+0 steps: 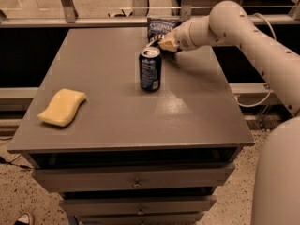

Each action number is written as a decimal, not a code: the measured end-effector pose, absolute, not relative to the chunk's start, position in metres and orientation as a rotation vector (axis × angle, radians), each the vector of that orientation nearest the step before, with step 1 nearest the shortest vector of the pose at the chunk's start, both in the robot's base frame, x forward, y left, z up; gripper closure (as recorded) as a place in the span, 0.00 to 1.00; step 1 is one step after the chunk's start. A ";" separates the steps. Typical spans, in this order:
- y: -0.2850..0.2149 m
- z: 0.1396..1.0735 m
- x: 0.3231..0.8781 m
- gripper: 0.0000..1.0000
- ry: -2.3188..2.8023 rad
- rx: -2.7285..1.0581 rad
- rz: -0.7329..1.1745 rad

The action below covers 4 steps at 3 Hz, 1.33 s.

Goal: Move blue chip bag near sponge

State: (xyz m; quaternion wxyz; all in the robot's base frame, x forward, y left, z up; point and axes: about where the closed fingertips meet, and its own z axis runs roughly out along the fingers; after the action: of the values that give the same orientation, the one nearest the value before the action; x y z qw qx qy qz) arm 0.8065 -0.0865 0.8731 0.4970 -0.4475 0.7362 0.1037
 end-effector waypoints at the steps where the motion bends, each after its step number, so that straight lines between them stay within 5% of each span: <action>1: -0.077 0.901 0.801 1.00 1.701 -1.120 0.234; 4: 0.035 0.999 0.738 1.00 1.265 -1.506 0.226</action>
Offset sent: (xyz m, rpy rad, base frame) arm -0.0357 0.0542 0.1292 -0.0726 -0.3270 0.2415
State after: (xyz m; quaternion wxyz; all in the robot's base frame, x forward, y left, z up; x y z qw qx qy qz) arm 0.7381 0.0354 0.9993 0.5489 -0.6359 0.5341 0.0954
